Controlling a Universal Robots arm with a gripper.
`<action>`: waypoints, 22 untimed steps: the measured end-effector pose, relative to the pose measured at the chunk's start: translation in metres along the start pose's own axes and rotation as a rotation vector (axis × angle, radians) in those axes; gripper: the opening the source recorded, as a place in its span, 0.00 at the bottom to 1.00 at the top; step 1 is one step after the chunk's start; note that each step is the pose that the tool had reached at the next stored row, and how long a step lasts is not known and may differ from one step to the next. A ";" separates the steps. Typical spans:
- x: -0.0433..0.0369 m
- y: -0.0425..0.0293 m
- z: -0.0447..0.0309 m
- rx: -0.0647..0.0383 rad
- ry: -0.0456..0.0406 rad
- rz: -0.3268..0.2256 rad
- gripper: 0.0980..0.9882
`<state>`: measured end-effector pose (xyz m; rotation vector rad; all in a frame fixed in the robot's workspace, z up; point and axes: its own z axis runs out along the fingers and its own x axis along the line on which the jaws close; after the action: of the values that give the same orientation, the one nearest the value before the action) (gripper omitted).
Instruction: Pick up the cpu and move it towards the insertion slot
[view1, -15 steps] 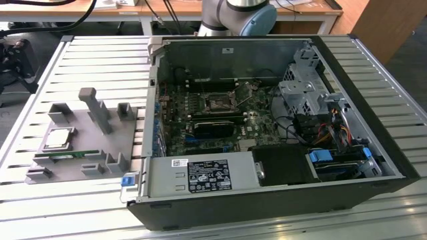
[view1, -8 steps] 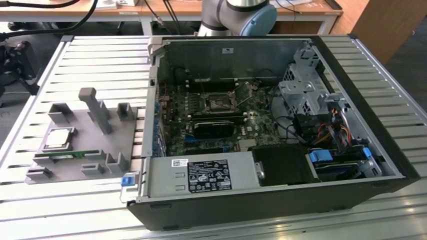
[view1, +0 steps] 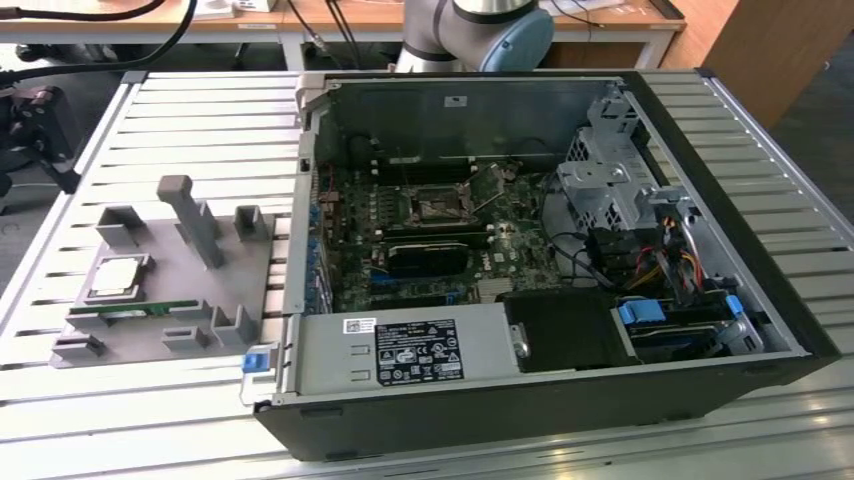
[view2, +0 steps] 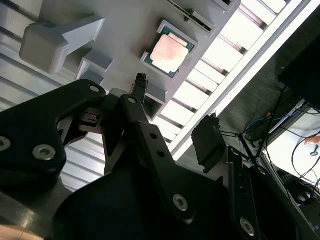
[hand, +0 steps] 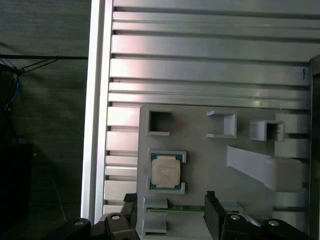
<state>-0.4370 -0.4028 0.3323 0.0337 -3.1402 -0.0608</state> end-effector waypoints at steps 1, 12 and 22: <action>0.0000 0.0000 0.0003 0.000 -0.0001 0.000 0.62; 0.0000 -0.0004 0.0035 0.000 -0.0001 0.000 0.62; 0.0001 -0.0008 0.0068 0.000 0.0000 0.000 0.62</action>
<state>-0.4371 -0.4033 0.3254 0.0338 -3.1403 -0.0608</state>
